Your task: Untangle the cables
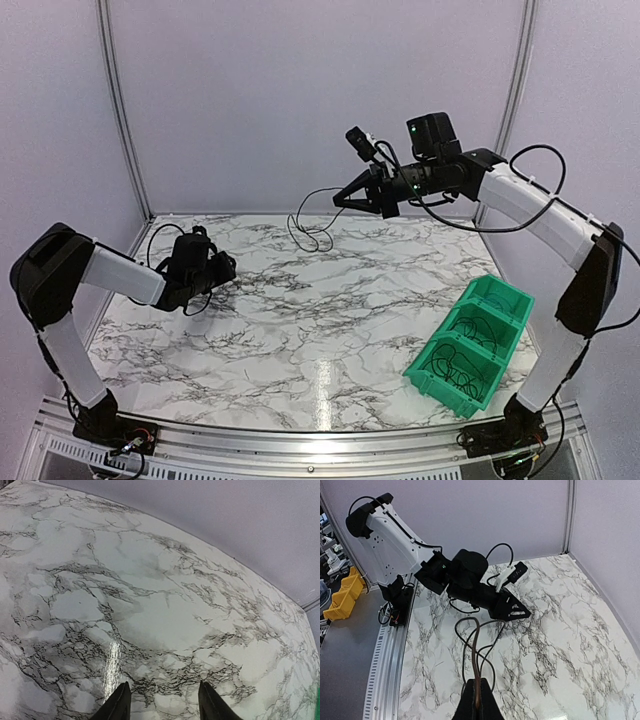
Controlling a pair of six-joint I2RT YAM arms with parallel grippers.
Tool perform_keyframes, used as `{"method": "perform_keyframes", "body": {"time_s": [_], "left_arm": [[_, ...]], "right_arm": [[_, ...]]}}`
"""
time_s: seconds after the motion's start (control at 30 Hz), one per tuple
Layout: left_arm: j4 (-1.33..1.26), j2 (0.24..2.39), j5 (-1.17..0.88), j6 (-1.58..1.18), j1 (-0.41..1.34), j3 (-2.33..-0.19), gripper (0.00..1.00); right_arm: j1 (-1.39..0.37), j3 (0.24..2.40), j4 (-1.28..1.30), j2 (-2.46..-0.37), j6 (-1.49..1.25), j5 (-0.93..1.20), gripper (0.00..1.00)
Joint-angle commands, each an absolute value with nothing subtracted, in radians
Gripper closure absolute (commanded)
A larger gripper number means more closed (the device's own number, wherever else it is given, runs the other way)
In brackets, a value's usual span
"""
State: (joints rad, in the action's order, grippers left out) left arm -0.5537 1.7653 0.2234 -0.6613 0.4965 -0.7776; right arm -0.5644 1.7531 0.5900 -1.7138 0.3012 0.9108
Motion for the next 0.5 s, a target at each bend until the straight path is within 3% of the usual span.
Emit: {"method": "perform_keyframes", "body": {"time_s": [0.0, 0.4, 0.47], "left_arm": [[-0.535, 1.666, 0.180, -0.626, 0.492, -0.760, 0.50], [-0.052, 1.522, 0.154, -0.478, 0.484, -1.092, 0.40], [-0.004, 1.518, 0.194, -0.450, 0.476, -1.157, 0.33]], "right_arm": [[-0.528, 1.747, 0.618, -1.695, 0.331, 0.899, 1.00], [-0.467, 1.649, 0.833, -1.607, 0.518, 0.742, 1.00], [-0.463, 1.621, 0.882, -1.579, 0.574, 0.693, 1.00]]}}
